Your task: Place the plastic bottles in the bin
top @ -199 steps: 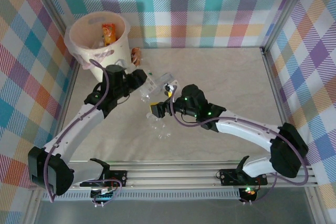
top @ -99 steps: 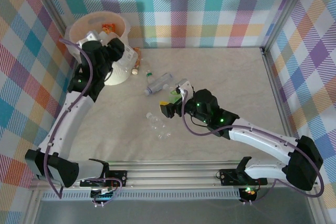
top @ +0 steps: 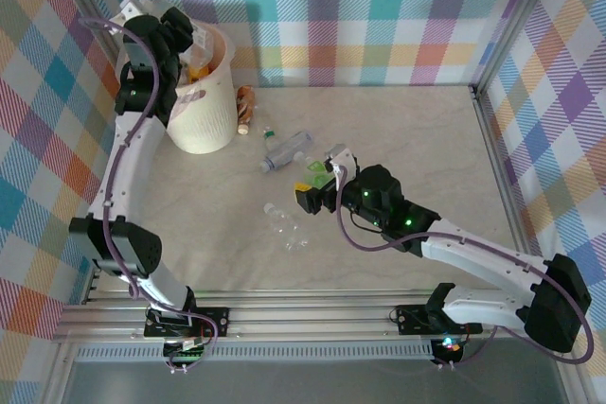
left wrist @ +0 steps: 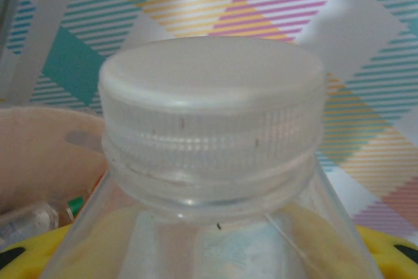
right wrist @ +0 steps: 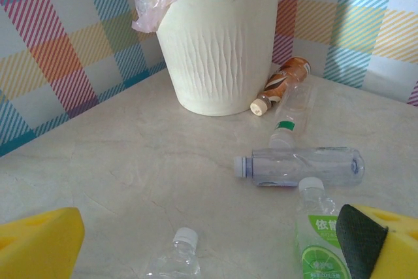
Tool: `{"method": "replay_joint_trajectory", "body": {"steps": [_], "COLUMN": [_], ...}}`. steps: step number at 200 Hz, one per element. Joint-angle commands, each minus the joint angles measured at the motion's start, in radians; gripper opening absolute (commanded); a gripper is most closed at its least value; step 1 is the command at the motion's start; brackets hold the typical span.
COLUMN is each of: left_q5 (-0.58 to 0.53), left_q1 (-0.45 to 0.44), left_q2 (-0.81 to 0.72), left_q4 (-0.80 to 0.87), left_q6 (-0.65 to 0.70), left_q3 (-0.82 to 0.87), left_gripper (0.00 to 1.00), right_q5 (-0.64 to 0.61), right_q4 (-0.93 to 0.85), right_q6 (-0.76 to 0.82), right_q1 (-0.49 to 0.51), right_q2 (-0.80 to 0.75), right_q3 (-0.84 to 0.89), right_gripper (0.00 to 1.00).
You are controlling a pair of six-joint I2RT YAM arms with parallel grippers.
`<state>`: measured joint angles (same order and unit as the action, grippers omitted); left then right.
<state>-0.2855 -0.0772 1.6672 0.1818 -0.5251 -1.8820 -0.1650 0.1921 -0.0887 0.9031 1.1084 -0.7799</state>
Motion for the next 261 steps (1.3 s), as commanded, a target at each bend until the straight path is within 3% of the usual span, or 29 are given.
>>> {"method": "replay_joint_trajectory", "body": {"steps": [1,74,137,194,230,261], "left_q5": [-0.074,-0.148,-0.189,-0.11,-0.057,0.108], "left_q1": [0.028,0.089,0.097,0.095,0.094,0.071], "left_q2": [0.058,0.248,0.346,0.318,0.302,0.253], "left_q4": [-0.003,0.139,0.344,0.367,0.404,0.372], "left_q6": [0.041,0.043,-0.052,-0.049,-0.058,-0.048], "left_q3": [-0.078,-0.236,-0.396,-0.396,-0.393,-0.349], "left_gripper": [0.5,0.56,0.9,0.98,1.0,1.0], "right_q5": [-0.014,-0.075,-0.161,-0.284,-0.244,-0.146], "right_q4": [-0.006,-0.035,-0.079,-0.082,-0.141,-0.192], "right_q6": [0.002,-0.021,-0.049,-0.165,-0.236,-0.299], "right_q1": [0.005,0.005,0.005,-0.012,-0.061,-0.136], "right_q2": [-0.04,-0.117,-0.111,-0.082,-0.038,0.029], "right_q3": [0.016,0.054,0.042,0.037,0.008,-0.007], "right_gripper": [1.0,1.0,1.0,1.0,1.0,1.0]}}
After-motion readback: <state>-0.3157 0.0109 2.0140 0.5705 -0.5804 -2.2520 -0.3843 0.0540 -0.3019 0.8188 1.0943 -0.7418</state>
